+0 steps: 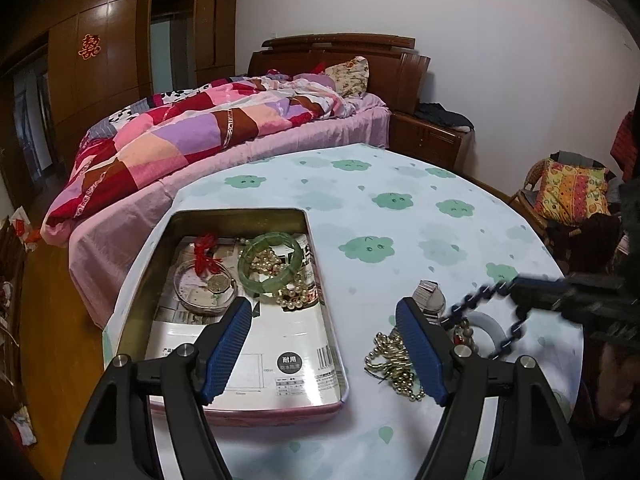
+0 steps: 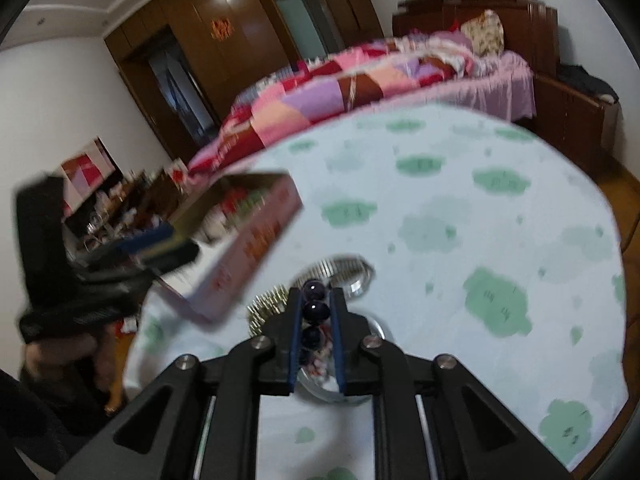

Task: Organize jewelry
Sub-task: 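Close the right gripper on the black bead bracelet and lift it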

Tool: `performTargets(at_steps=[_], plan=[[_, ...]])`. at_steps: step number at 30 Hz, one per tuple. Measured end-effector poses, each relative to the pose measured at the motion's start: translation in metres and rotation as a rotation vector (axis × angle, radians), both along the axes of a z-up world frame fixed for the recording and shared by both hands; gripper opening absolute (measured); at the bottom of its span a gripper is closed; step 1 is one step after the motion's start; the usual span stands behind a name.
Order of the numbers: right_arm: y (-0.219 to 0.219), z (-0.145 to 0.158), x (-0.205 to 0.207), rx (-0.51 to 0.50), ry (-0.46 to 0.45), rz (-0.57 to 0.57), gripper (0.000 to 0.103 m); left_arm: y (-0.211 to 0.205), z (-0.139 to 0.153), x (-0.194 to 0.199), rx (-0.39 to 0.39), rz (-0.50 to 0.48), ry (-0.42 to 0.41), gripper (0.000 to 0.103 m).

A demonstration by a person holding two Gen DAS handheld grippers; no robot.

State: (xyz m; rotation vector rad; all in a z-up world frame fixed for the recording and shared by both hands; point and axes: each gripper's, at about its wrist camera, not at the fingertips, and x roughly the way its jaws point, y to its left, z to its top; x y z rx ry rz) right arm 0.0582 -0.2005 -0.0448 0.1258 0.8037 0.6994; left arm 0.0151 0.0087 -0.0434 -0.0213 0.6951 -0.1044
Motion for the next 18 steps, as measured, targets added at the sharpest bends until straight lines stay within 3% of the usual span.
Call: performTargets(at_steps=[6, 13, 18], plan=[[-0.01, 0.026, -0.004, 0.042, -0.061, -0.039, 0.016, -0.013, -0.003, -0.001, 0.021, -0.069, 0.011, 0.057], [-0.019, 0.018, 0.012, 0.038, -0.042, -0.081, 0.016, -0.048, -0.01, -0.002, 0.027, -0.213, 0.028, 0.056], [-0.019, 0.013, 0.012, 0.031, -0.03, -0.078, 0.016, -0.064, -0.029, 0.011, 0.0, -0.271, 0.109, 0.056]])
